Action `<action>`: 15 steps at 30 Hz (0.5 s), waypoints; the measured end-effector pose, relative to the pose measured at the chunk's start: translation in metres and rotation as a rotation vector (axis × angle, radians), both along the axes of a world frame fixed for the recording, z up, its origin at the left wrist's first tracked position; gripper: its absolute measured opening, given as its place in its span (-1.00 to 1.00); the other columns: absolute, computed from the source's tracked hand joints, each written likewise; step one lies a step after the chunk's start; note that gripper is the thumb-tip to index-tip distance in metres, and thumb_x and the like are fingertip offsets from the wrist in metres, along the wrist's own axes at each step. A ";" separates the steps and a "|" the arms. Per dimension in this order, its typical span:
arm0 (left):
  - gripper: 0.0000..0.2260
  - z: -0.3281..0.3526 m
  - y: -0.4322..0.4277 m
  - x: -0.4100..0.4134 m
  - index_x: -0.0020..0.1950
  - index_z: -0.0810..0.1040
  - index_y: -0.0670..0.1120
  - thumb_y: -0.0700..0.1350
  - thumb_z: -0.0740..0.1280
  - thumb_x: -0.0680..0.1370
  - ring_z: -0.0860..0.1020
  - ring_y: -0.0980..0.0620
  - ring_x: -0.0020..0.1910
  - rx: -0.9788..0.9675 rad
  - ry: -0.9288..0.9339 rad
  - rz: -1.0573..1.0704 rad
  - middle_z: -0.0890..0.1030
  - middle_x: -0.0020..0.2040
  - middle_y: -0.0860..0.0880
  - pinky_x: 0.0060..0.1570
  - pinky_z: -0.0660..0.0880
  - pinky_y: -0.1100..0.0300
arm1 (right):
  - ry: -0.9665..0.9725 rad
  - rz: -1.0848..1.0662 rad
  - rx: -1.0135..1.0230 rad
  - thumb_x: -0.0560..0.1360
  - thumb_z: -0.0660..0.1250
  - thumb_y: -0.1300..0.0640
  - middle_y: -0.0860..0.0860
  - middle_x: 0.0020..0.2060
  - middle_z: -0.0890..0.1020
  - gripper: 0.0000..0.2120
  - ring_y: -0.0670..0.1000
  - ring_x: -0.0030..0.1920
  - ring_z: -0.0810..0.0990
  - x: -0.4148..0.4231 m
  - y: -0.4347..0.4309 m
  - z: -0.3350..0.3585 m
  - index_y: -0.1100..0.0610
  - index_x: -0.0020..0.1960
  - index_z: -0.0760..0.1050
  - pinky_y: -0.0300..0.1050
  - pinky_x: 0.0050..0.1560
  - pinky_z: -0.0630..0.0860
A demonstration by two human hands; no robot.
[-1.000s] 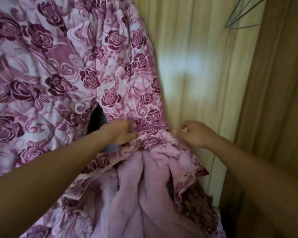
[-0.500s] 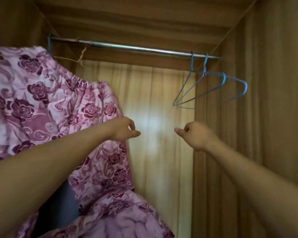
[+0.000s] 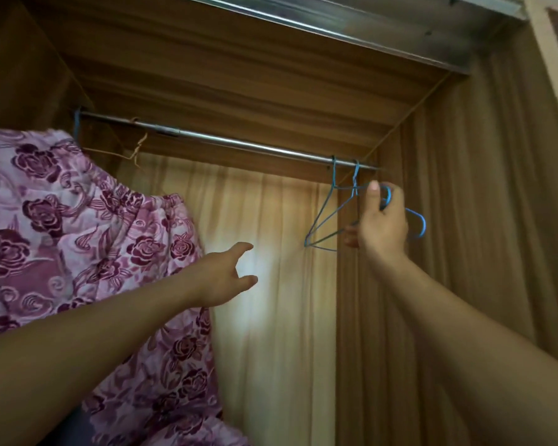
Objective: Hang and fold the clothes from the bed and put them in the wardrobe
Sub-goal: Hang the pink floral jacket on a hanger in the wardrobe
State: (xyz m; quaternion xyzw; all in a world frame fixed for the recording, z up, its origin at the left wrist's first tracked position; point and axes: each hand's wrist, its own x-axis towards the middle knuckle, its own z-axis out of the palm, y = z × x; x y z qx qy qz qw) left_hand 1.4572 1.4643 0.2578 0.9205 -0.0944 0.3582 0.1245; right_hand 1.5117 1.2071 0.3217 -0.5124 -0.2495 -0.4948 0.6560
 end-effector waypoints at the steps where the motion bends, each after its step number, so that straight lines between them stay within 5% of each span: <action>1: -0.39 0.001 0.002 -0.002 0.60 0.07 0.10 0.16 0.27 0.63 0.65 0.05 -0.21 -0.002 -0.003 0.006 0.70 -0.05 -0.05 0.00 0.60 0.02 | -0.014 0.011 -0.002 0.66 0.12 -0.20 0.11 -0.21 0.59 -0.80 0.13 -0.40 0.64 -0.003 0.000 0.006 -0.14 0.01 0.43 0.06 -0.48 0.61; 4: -0.38 0.006 0.009 -0.008 0.60 0.09 0.10 0.17 0.27 0.62 0.66 -0.01 -0.12 -0.022 -0.022 0.020 0.70 -0.09 -0.04 0.09 0.58 -0.03 | -0.048 0.007 -0.023 0.69 0.05 -0.17 0.14 -0.27 0.58 -0.71 0.19 -0.38 0.59 -0.010 0.000 0.018 -0.13 -0.10 0.43 0.21 -0.26 0.64; 6: -0.39 0.009 0.013 -0.012 0.60 0.10 0.10 0.18 0.27 0.62 0.66 -0.04 -0.08 -0.037 -0.030 0.026 0.70 -0.09 -0.04 0.11 0.57 -0.03 | -0.062 0.060 -0.014 0.69 0.05 -0.17 0.14 -0.29 0.58 -0.74 0.18 -0.36 0.61 -0.012 0.000 0.025 -0.13 0.00 0.46 0.18 -0.17 0.66; 15: -0.47 0.022 0.027 -0.020 0.55 0.26 0.04 0.18 0.26 0.63 0.61 0.06 -0.06 -0.105 -0.132 0.025 0.63 -0.07 0.06 0.10 0.56 0.03 | -0.065 0.198 0.052 0.70 0.05 -0.18 0.11 -0.31 0.56 -0.70 0.15 -0.29 0.62 -0.013 -0.005 0.038 -0.06 0.17 0.48 0.13 -0.06 0.69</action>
